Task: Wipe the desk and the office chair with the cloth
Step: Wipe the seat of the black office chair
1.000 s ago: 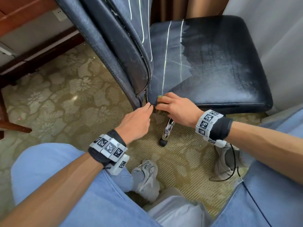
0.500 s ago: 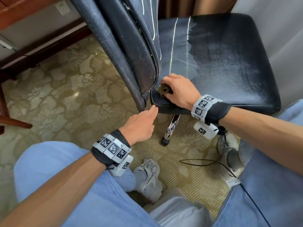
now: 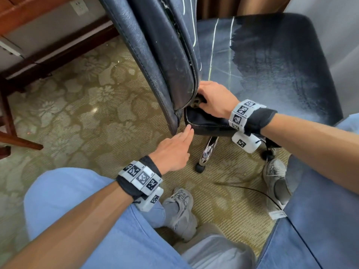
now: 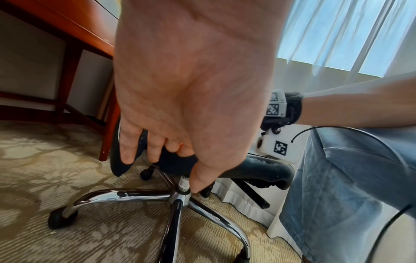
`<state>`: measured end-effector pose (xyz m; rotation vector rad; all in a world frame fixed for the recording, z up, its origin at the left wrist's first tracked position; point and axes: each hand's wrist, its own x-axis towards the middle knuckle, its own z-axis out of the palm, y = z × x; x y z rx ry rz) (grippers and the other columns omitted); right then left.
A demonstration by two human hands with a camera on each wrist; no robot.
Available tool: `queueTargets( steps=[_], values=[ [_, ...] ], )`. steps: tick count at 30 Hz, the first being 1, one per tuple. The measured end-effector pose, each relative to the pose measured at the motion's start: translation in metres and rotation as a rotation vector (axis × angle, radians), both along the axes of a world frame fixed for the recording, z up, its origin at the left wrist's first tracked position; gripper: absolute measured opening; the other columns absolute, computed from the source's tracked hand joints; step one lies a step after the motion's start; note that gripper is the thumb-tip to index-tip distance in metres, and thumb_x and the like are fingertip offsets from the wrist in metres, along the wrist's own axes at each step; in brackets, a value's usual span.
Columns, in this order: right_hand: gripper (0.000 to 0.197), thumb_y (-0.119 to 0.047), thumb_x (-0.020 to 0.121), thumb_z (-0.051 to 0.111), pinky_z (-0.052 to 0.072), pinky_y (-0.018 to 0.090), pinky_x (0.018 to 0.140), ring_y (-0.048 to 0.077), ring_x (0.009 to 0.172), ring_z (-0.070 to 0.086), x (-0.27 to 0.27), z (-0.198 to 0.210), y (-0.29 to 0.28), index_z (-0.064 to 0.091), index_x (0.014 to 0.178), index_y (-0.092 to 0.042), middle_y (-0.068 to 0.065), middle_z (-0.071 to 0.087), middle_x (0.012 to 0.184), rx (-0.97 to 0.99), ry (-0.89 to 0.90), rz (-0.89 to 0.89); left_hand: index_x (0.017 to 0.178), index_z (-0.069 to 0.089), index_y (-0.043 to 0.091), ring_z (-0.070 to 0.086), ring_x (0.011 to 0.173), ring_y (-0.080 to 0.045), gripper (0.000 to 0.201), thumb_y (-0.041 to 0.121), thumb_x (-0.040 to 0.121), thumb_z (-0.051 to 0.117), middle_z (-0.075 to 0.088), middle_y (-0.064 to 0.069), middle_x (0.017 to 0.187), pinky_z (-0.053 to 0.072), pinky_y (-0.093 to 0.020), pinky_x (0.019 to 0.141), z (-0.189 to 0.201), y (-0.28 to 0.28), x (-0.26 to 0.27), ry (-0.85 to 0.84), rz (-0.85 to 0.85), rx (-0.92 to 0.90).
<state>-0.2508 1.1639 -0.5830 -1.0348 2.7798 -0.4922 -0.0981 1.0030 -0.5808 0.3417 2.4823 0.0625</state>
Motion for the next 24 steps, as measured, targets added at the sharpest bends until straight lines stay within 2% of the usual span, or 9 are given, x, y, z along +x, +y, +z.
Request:
queueTargets(
  steps=[3,6,9,11,13,16,19,21,24],
  values=[
    [0.035,-0.012,0.085,0.067,0.054,0.037,0.086,0.026,0.108,0.063,0.027,0.002,-0.01,0.068,0.119,-0.018,0.003,0.067,0.118,0.043,-0.008,0.165,0.164,-0.003,0.009,0.024,0.153,-0.023,0.082,0.031,0.106,0.05,-0.005,-0.003,0.173,0.039,-0.046,0.115,-0.006,-0.002,-0.001,0.012,-0.036,-0.005],
    [0.031,-0.017,0.087,0.065,0.058,0.044,0.075,0.024,0.105,0.06,0.048,-0.003,-0.012,0.064,0.118,-0.023,-0.003,0.063,0.111,0.113,0.019,0.303,0.163,0.01,0.007,0.035,0.145,-0.027,0.075,0.032,0.105,0.05,0.027,-0.009,0.163,0.04,-0.046,0.112,-0.011,-0.002,-0.001,0.029,-0.046,-0.018],
    [0.031,-0.015,0.088,0.068,0.058,0.044,0.068,0.023,0.105,0.056,0.057,-0.008,-0.005,0.062,0.118,-0.023,-0.004,0.06,0.11,0.135,0.056,0.355,0.161,0.016,0.007,0.039,0.142,-0.028,0.07,0.034,0.105,0.049,0.034,-0.011,0.157,0.04,-0.047,0.11,-0.014,-0.001,0.0,0.024,-0.061,-0.045],
    [0.035,-0.014,0.087,0.07,0.058,0.043,0.07,0.023,0.109,0.055,0.059,-0.007,0.004,0.062,0.12,-0.022,-0.005,0.059,0.113,0.135,0.071,0.358,0.162,0.013,0.006,0.036,0.144,-0.028,0.073,0.034,0.105,0.05,0.027,-0.012,0.162,0.039,-0.047,0.112,-0.016,-0.002,0.0,0.015,-0.073,-0.055],
    [0.038,-0.016,0.087,0.071,0.058,0.04,0.072,0.021,0.112,0.055,0.057,-0.006,0.018,0.061,0.122,-0.024,-0.006,0.059,0.116,0.134,0.072,0.332,0.163,0.005,0.005,0.027,0.151,-0.026,0.08,0.034,0.105,0.051,0.005,-0.012,0.171,0.037,-0.046,0.116,-0.015,-0.003,-0.002,0.007,-0.087,-0.052],
    [0.041,-0.017,0.087,0.072,0.058,0.042,0.079,0.022,0.112,0.058,0.041,-0.002,0.043,0.061,0.126,-0.027,-0.005,0.061,0.116,0.097,0.04,0.171,0.163,-0.011,0.006,0.009,0.159,-0.021,0.085,0.032,0.107,0.048,-0.025,-0.007,0.169,0.032,-0.045,0.121,-0.01,0.0,-0.003,-0.02,-0.094,-0.047],
    [0.042,-0.01,0.086,0.072,0.056,0.048,0.087,0.032,0.112,0.059,0.01,0.004,0.073,0.063,0.125,-0.022,0.002,0.064,0.117,0.078,0.044,-0.073,0.162,-0.017,0.008,0.004,0.159,-0.02,0.087,0.033,0.108,0.047,-0.029,-0.006,0.168,0.031,-0.044,0.12,-0.009,0.005,-0.002,-0.009,-0.066,-0.04],
    [0.037,-0.009,0.086,0.07,0.056,0.051,0.087,0.038,0.111,0.059,-0.007,0.006,0.093,0.064,0.121,-0.019,0.007,0.064,0.116,0.08,0.058,-0.2,0.161,-0.02,0.009,0.006,0.159,-0.019,0.09,0.036,0.108,0.048,-0.029,-0.005,0.168,0.035,-0.041,0.117,-0.012,0.007,0.0,0.026,-0.066,-0.063],
    [0.034,-0.011,0.085,0.069,0.055,0.05,0.085,0.04,0.107,0.06,-0.009,0.006,0.099,0.064,0.119,-0.017,0.01,0.065,0.114,0.062,0.044,-0.277,0.161,-0.022,0.01,0.008,0.159,-0.018,0.092,0.038,0.108,0.048,-0.03,-0.005,0.168,0.04,-0.037,0.112,-0.016,0.01,0.003,0.06,-0.067,-0.109]
  ],
)
